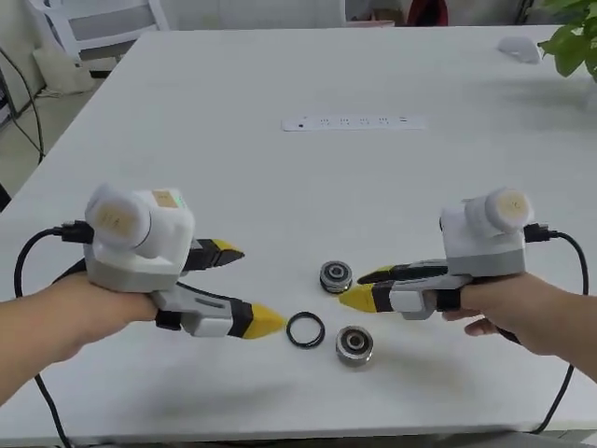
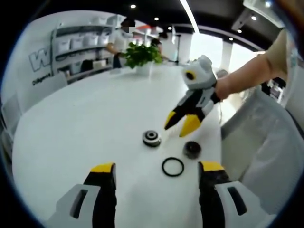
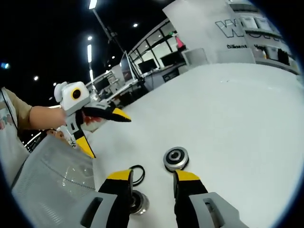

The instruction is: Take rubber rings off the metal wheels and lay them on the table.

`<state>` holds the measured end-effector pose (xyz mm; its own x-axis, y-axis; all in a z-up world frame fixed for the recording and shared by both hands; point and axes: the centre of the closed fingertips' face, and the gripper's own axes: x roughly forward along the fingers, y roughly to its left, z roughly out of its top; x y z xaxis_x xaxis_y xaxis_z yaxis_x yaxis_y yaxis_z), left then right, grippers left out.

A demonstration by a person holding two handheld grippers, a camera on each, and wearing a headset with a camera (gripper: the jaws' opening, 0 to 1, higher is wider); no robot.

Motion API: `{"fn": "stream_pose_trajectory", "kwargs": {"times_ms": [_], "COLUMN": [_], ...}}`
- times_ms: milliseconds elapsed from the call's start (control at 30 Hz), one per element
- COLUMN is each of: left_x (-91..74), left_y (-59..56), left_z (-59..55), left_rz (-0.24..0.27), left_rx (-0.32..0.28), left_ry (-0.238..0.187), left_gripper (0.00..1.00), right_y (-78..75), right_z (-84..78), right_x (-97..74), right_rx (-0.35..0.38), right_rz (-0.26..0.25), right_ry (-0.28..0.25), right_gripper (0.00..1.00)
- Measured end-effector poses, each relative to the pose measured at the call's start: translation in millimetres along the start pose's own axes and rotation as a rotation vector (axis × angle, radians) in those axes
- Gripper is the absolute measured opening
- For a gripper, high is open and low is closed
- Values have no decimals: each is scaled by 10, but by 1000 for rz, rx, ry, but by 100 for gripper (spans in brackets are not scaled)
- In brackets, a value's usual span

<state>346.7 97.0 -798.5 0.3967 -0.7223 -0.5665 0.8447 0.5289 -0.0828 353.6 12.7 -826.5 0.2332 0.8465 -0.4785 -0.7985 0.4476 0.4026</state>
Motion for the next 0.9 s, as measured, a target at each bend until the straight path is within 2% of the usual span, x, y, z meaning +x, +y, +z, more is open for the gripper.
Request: {"fn": "stream_pose_trajectory", "kwargs": {"times_ms": [400,900], "left_x": [116,270], "left_y": [37,93], "left_z": [14,40], "left_rz": [2,-1], "left_rx": [2,14], "left_ry": [5,5], "left_gripper": [68,64], "right_y": [-164,-342], "right_z": [-103,-111], "right_x": [39,98], "right_rx": [-169,-213], "right_rz": [-46,-86], "right_ry": [52,47], "right_gripper": [34,30]}}
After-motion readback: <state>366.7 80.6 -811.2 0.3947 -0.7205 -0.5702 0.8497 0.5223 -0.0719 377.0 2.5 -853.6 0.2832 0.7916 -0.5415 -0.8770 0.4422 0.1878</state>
